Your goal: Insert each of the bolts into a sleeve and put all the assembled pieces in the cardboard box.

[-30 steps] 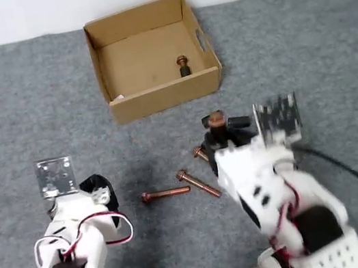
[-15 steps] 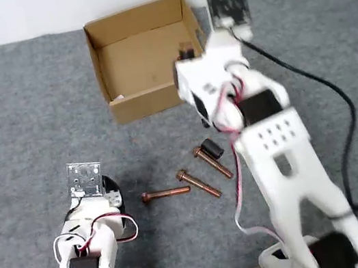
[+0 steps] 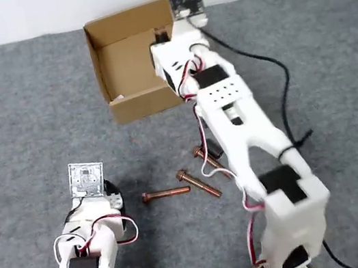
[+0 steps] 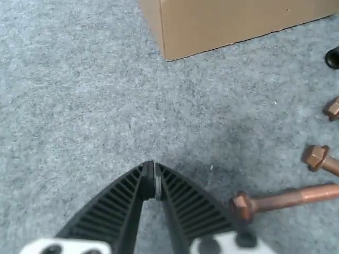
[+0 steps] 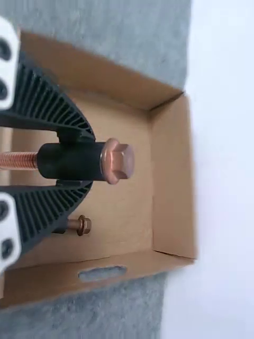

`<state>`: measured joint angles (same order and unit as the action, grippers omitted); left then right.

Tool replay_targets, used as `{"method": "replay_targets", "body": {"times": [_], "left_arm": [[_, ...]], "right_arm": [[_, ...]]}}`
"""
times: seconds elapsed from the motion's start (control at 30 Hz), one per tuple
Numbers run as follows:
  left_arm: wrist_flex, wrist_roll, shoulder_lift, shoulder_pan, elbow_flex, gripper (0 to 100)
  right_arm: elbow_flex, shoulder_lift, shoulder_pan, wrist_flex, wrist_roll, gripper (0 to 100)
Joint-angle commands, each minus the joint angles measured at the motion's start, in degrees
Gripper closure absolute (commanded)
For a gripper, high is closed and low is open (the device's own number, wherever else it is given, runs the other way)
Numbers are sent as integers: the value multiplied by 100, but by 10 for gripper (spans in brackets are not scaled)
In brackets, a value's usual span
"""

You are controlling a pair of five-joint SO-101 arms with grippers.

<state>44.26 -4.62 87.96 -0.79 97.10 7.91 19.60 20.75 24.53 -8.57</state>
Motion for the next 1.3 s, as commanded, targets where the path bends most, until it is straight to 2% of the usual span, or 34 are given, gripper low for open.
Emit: {"method": "replay_targets", "body": {"times": [0.0,0.33,0.5,0.77,0.97,1.07,1.27], "left_arm": [[9,26,18,-220,-22,995],[9,26,18,-229,-22,995],[9,26,18,-229,-22,995],[18,26,18,-229,-22,994],[26,35,18,-237,-22,994],[18,35,18,-255,-22,994],[18,35,18,-264,-22,994]], "right_arm": [[624,400,-48,-453,211,990],[1785,1815,-48,-347,246,990],[1846,2053,-31,409,527,985],[1890,2105,-22,1059,615,852],[1881,1490,40,1411,598,926],[1881,1068,92,1956,598,989],[1881,347,127,3134,598,990]]}}
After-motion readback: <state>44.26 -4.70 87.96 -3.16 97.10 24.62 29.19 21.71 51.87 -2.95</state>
